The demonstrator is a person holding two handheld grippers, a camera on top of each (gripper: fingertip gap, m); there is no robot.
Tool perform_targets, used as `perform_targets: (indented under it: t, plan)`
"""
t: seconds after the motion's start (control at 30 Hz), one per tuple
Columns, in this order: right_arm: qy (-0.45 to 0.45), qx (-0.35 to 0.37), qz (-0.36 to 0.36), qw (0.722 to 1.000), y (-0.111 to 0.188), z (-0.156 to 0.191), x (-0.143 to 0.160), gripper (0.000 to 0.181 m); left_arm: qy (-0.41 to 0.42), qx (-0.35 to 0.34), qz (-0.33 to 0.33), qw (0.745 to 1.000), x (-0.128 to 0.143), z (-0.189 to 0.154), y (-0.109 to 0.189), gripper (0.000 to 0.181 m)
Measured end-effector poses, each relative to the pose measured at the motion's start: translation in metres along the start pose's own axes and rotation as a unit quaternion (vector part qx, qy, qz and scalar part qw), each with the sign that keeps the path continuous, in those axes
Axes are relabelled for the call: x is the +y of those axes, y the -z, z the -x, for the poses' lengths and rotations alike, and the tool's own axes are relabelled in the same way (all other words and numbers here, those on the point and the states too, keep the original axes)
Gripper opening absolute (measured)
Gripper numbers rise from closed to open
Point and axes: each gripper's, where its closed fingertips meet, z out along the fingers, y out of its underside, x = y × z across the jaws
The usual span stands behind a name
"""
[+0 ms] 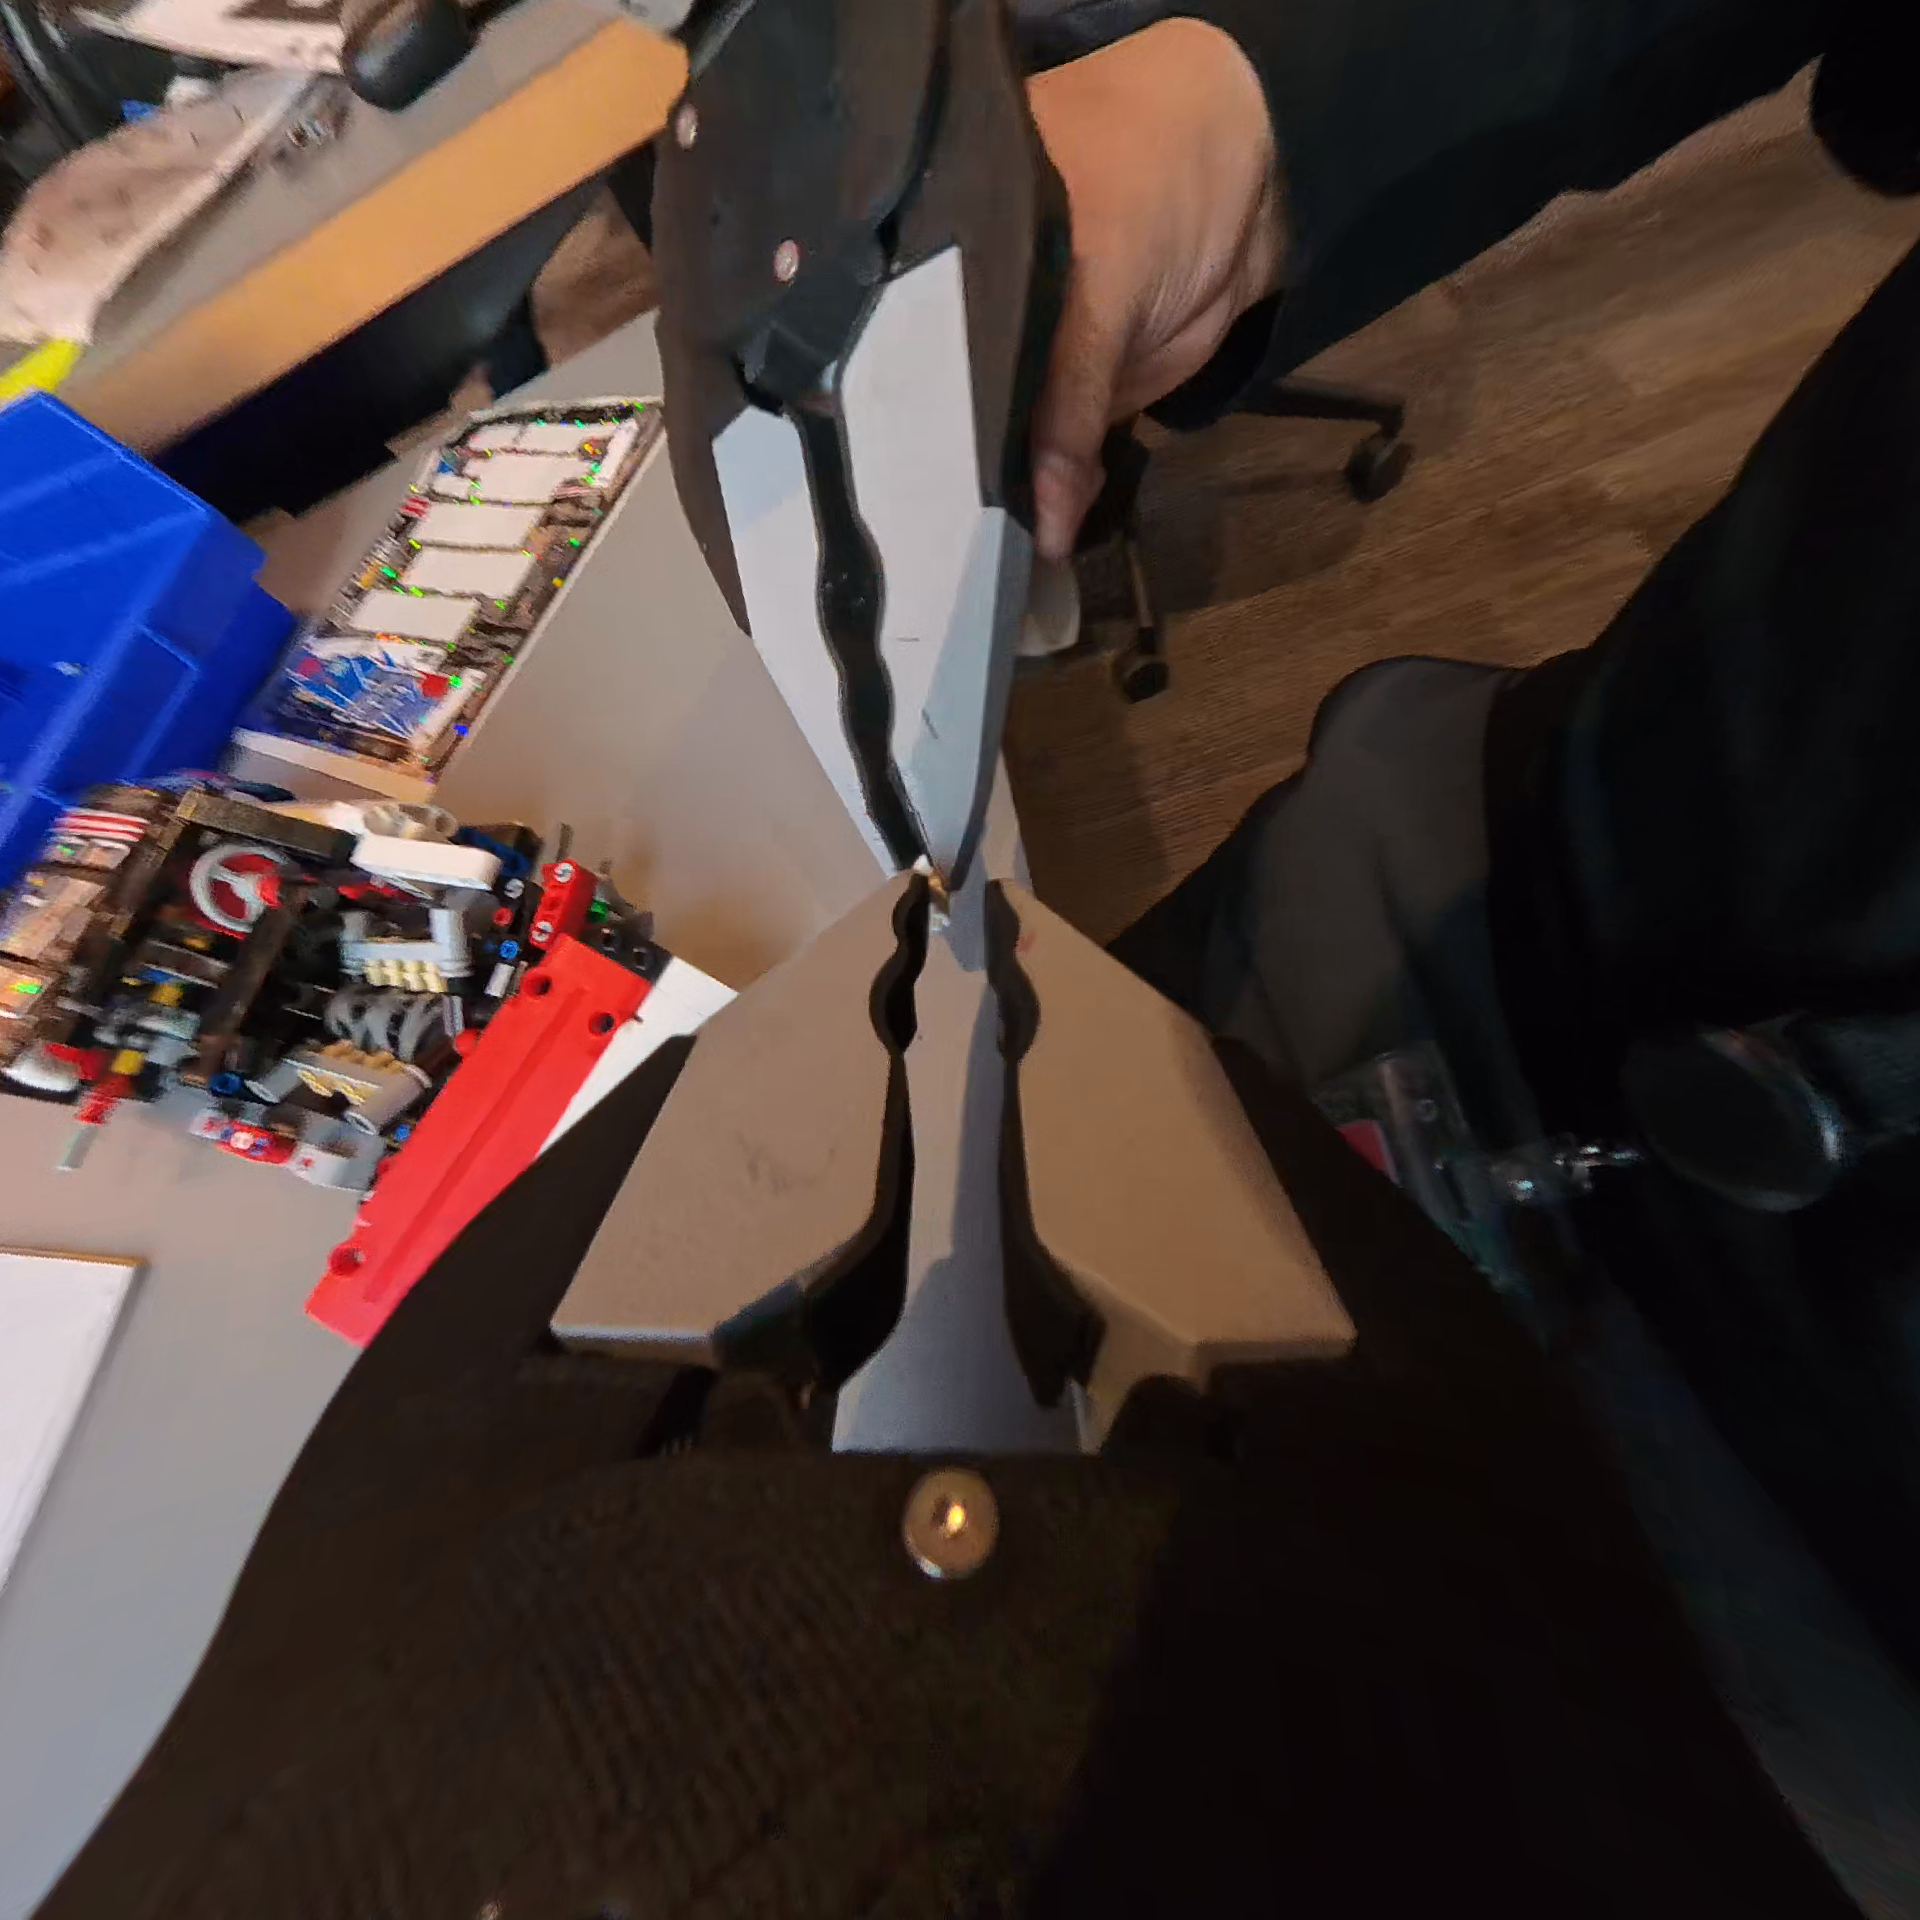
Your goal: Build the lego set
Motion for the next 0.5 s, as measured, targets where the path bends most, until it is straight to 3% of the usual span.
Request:
perform_targets:
  t: [0.17, 0.33, 0.5]
  plan:
    - [-0.062, -0.035, -0.017, 0.997, 0.003, 0.002, -0.003, 0.003, -0.079, -0.056, 0.009, 0.995, -0.002, 0.007, 0.000, 0.002]
    - [-0.093, -0.049, -0.025, 0.994, 0.004, 0.002, -0.004, 0.003, -0.114, -0.067, 0.012, 0.991, -0.003, 0.006, -0.001, 0.002]
    - [-0.028, -0.020, -0.047, 0.998, 0.010, 0.000, -0.010, 0.007, -0.026, -0.040, -0.015, 0.999, -0.006, 0.012, 0.002, 0.002]
